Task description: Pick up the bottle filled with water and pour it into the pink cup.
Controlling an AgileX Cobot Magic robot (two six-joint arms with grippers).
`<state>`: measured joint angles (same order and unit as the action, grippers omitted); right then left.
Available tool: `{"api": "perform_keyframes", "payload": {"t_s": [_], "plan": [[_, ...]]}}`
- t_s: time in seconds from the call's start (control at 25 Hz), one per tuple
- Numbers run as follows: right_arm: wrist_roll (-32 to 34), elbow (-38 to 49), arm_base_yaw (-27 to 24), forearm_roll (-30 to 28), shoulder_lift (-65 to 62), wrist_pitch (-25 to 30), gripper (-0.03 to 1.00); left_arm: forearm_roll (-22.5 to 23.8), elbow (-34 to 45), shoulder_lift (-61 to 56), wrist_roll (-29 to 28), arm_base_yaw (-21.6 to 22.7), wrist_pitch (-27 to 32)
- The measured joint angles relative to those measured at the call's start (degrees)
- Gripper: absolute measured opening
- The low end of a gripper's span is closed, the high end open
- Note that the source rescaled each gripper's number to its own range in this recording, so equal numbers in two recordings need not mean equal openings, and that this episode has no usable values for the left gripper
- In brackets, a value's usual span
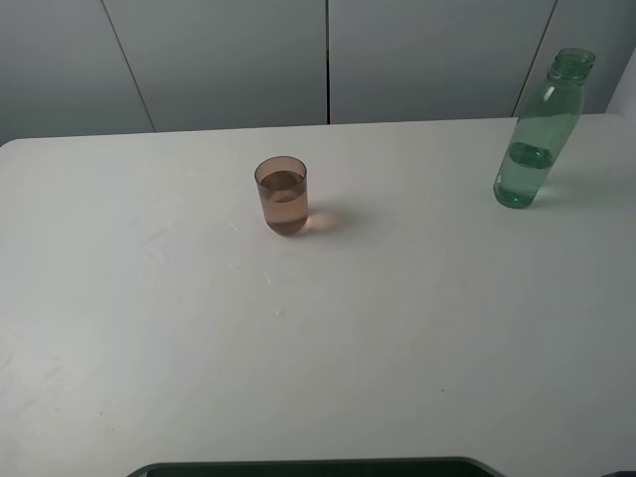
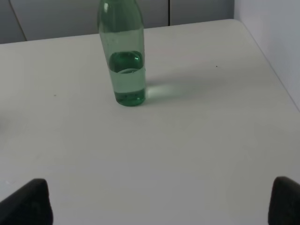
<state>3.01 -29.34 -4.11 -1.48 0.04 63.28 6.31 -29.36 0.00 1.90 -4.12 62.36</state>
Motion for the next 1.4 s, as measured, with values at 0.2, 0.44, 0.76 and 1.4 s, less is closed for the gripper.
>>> {"api": "perform_keyframes", "payload": {"t_s": [0.2,0.44,0.76,1.4], "plan": [[-2.2,0.0,0.0,3.2,-0.09,0.0,1.0,0.0,0.0,0.05,0.0,0.0,0.0],[-2.2,0.0,0.0,2.59,-0.09,0.0,1.0,0.0,0.0,0.0,0.0,0.0,0.0],[-2.2,0.0,0.0,2.59,-0.09,0.0,1.0,0.0,0.0,0.0,0.0,0.0,0.0],[-2.31,0.0,0.0,2.59,-0.09,-0.04,1.0,0.0,0.0,0.0,0.0,0.0,0.0]]}}
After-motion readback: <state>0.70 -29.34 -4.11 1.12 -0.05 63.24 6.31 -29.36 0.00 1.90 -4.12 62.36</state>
